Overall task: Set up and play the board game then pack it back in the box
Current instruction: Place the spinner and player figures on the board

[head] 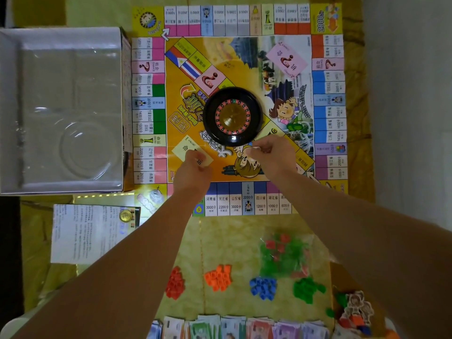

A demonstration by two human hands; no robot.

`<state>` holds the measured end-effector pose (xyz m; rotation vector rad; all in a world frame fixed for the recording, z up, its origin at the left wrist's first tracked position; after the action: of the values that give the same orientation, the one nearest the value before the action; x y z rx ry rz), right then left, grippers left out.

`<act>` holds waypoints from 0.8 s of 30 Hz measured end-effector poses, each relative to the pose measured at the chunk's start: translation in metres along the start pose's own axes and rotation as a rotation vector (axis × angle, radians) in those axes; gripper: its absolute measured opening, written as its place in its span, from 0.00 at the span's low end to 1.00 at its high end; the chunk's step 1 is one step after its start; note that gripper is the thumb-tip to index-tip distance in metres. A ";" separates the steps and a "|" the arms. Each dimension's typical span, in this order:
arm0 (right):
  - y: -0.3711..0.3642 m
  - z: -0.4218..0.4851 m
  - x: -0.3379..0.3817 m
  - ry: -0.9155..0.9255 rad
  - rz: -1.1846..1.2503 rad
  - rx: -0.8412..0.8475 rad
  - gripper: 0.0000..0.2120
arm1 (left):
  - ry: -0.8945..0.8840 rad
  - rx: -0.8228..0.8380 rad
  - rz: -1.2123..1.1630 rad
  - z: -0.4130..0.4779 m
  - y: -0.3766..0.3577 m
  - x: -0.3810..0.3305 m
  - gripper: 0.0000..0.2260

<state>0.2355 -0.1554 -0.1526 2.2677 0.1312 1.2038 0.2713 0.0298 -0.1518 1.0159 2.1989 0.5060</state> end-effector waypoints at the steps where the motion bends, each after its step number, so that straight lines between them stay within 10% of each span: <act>1: -0.003 0.001 0.002 0.011 -0.016 -0.012 0.09 | -0.001 0.000 -0.006 0.001 0.000 0.000 0.11; 12: 0.008 -0.025 -0.002 -0.022 0.016 -0.075 0.11 | -0.101 0.024 0.029 -0.013 0.002 0.010 0.18; 24: -0.041 -0.126 0.003 0.104 -0.177 0.467 0.12 | -0.094 -0.088 0.120 -0.071 0.009 0.087 0.12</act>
<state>0.1446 -0.0651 -0.1168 2.5128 0.7026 1.2970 0.1838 0.0981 -0.1310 1.1064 2.0245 0.5913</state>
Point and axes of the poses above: each hand's wrist, its own z-axis towards the middle knuckle, its own y-axis out of the back of the hand, x = y × z, the point moved 2 cm from there along z, towards the middle knuckle, and after that the axes turned 7 degrees about y, right-handed, at the moved point
